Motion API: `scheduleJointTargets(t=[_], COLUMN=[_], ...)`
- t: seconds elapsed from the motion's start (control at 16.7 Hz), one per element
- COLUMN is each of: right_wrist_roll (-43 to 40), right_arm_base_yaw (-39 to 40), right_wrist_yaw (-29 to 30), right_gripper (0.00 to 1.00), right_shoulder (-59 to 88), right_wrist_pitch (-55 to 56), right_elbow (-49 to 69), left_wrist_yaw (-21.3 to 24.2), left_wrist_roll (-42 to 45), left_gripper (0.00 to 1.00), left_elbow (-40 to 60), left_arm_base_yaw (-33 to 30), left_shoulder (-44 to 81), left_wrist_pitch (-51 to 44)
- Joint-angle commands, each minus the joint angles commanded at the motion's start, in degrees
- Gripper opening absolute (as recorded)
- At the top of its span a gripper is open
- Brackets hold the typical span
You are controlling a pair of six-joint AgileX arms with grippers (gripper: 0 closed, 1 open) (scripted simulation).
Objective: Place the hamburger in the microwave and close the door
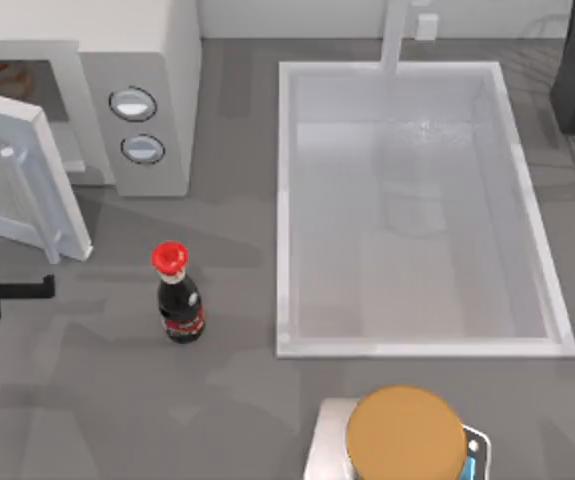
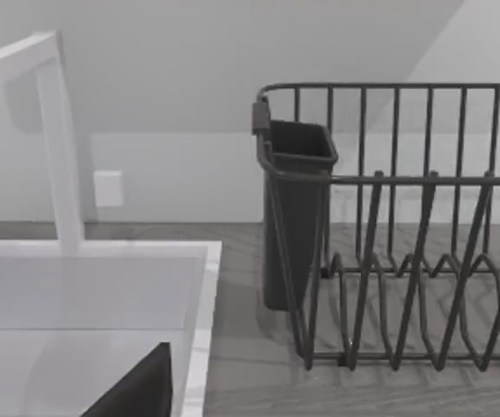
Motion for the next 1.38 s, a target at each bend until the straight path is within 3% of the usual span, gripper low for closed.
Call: scheduleJointTargets(t=[0.66,1.08,1.38], right_wrist_roll=[0.00,0.00,0.00], right_arm_base_yaw=[0.00,0.00,0.00], right_wrist_yaw=[0.00,0.00,0.00], right_gripper=[1.00,1.00,1.00], right_shoulder=[0.00,0.00,0.00], right_wrist_pitch=[0.00,0.00,0.00], right_elbow=[0.00,0.00,0.00], left_wrist_yaw=[-0.14,-0.21,-0.13], left_wrist_roll=[-0.05,-0.10,-0.10], left_gripper=[0.00,0.00,0.00], left_elbow=[9.85,11.12,23.11], left_arm_base_yaw=[-0.38,-0.23,-0.57], left_shoulder=[16.76,18.34,29.92], left_wrist_pitch=[7.22,7.50,6.62])
